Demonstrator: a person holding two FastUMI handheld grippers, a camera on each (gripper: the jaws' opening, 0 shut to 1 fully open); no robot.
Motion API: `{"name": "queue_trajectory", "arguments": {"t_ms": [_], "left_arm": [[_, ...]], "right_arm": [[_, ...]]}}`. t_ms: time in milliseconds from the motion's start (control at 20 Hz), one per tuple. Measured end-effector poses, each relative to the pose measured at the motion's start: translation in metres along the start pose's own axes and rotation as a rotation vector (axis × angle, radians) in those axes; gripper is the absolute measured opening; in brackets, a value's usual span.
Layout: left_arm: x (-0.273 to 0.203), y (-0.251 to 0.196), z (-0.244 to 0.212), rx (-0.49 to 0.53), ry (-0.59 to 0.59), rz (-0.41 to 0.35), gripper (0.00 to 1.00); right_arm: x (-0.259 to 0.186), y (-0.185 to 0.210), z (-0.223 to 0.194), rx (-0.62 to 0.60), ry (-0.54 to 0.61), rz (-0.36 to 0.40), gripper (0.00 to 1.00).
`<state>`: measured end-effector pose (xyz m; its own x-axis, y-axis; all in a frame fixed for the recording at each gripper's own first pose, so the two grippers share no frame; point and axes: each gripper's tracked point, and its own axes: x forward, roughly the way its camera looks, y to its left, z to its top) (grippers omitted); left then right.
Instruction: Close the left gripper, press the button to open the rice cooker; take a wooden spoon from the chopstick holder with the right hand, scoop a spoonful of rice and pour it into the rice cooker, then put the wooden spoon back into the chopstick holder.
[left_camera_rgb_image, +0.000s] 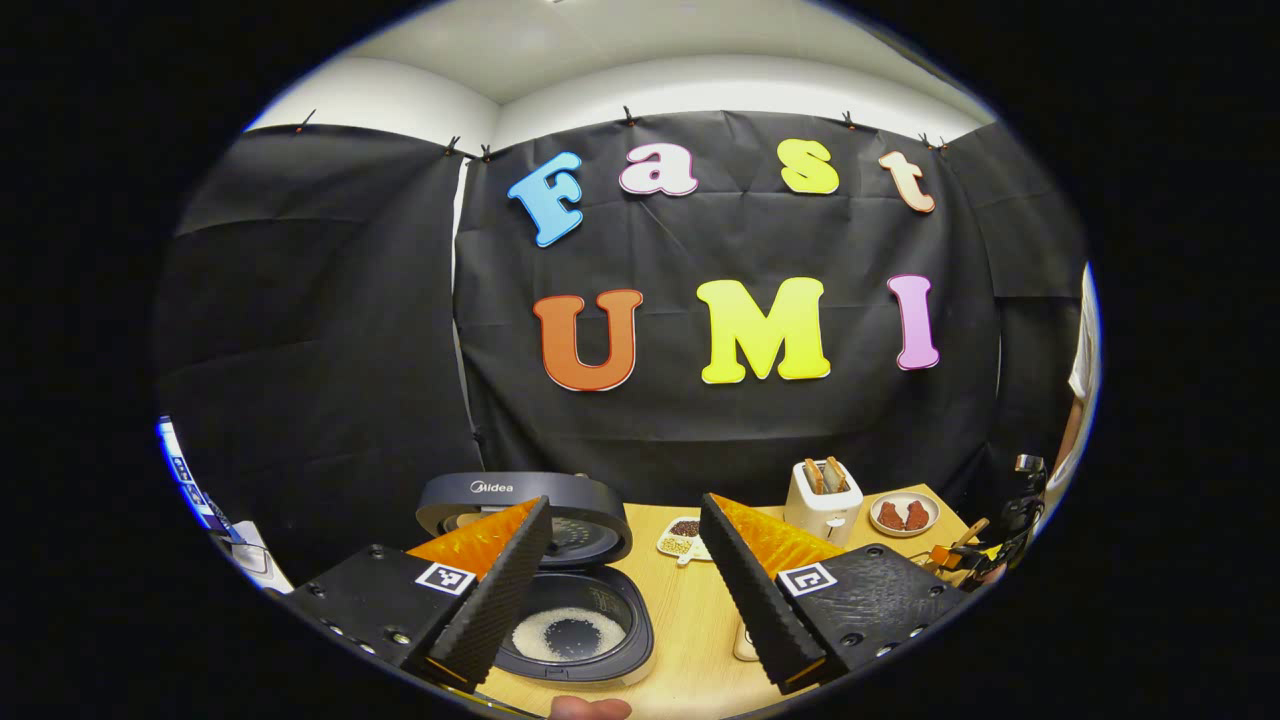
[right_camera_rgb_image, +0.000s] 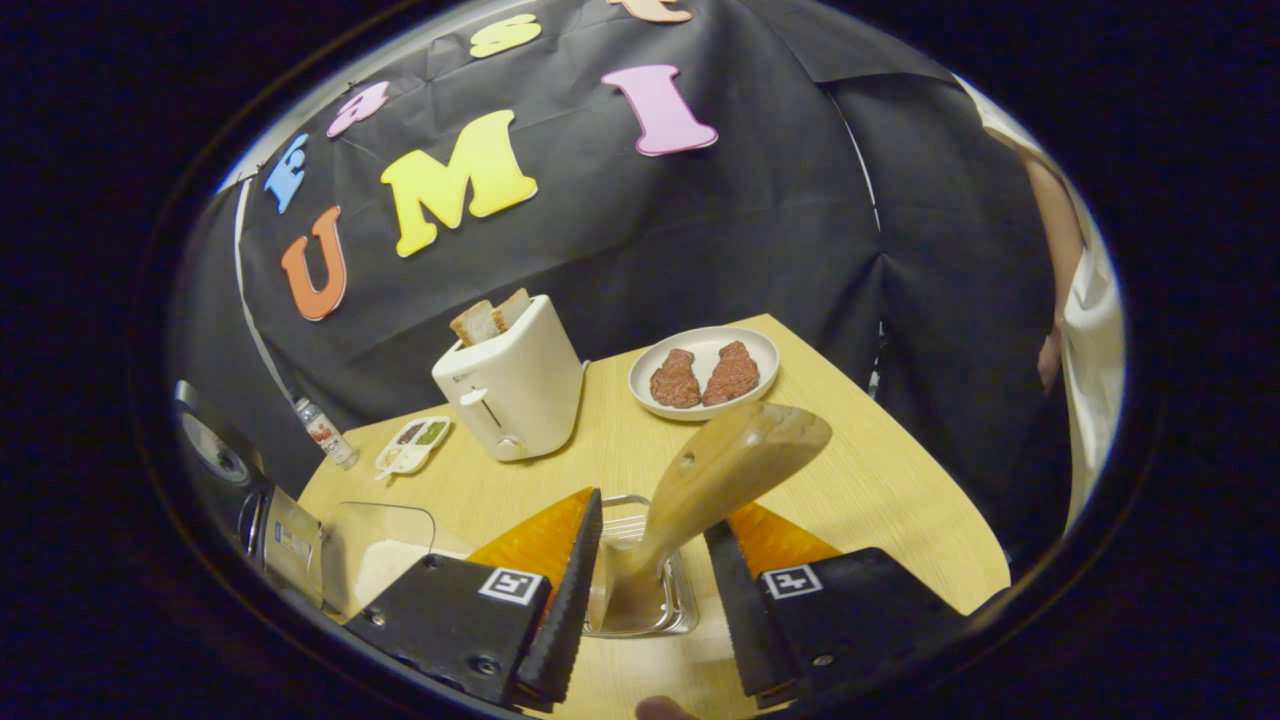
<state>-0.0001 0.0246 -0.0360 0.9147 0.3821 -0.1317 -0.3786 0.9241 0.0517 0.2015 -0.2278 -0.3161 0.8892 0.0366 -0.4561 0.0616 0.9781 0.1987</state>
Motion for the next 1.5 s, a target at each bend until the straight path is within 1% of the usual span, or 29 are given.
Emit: {"name": "queue_trajectory", "arguments": {"t_ms": [100, 150, 200, 250, 300, 350, 450, 600, 750, 900, 1050, 1200, 1300, 1350, 1400, 1500], "left_arm": [[0.0, 0.001, -0.002, -0.002, 0.004, 0.015, 0.95], [0.0, 0.0, -0.003, -0.006, 0.006, 0.02, 0.95], [0.001, 0.0, -0.003, -0.01, 0.007, 0.024, 0.95], [0.002, 0.002, -0.005, -0.011, 0.01, 0.031, 0.95], [0.003, 0.003, -0.006, -0.012, 0.013, 0.036, 0.95], [0.002, 0.003, -0.005, -0.017, 0.014, 0.036, 0.95], [0.001, 0.006, -0.005, -0.023, 0.007, 0.039, 0.96], [-0.001, 0.01, -0.006, -0.025, 0.007, 0.036, 0.95], [-0.003, 0.017, -0.005, -0.03, -0.004, 0.024, 0.95], [-0.003, 0.025, -0.01, -0.041, -0.004, 0.005, 0.95], [-0.001, 0.038, -0.014, -0.033, -0.01, -0.023, 0.95], [-0.002, 0.054, -0.014, -0.014, -0.018, -0.052, 0.95], [-0.002, 0.068, -0.015, -0.021, -0.022, -0.059, 0.95], [-0.003, 0.075, -0.014, -0.028, -0.021, -0.063, 1.0], [-0.003, 0.083, -0.015, -0.03, -0.02, -0.062, 0.95], [-0.005, 0.098, -0.016, -0.029, -0.02, -0.06, 0.95]], "right_arm": [[-0.001, 0.004, 0.005, -0.004, -0.008, 0.006, 0.43], [-0.002, 0.006, 0.006, -0.002, -0.007, 0.009, 0.46], [-0.003, 0.01, 0.005, 0.003, -0.002, 0.018, 0.36], [-0.003, 0.012, 0.005, 0.006, 0.004, 0.016, 0.31], [-0.005, 0.015, 0.005, 0.008, 0.009, 0.019, 0.24], [-0.006, 0.019, 0.004, 0.008, 0.017, 0.021, 0.24], [-0.009, 0.027, 0.002, 0.007, 0.031, 0.026, 0.2], [-0.015, 0.03, 0.012, 0.005, 0.023, -0.002, 0.14], [-0.029, 0.037, 0.032, 0.003, -0.006, -0.017, 0.12], [-0.055, 0.053, 0.059, -0.013, -0.062, -0.025, 0.12], [-0.088, 0.088, 0.084, -0.044, -0.125, -0.006, 0.12], [-0.113, 0.139, 0.09, -0.056, -0.16, 0.037, 0.12], [-0.121, 0.177, 0.082, -0.075, -0.162, 0.069, 0.12], [-0.122, 0.193, 0.074, -0.09, -0.156, 0.075, 0.12], [-0.12, 0.205, 0.065, -0.104, -0.148, 0.076, 0.12], [-0.113, 0.223, 0.044, -0.13, -0.123, 0.073, 0.12]]}}
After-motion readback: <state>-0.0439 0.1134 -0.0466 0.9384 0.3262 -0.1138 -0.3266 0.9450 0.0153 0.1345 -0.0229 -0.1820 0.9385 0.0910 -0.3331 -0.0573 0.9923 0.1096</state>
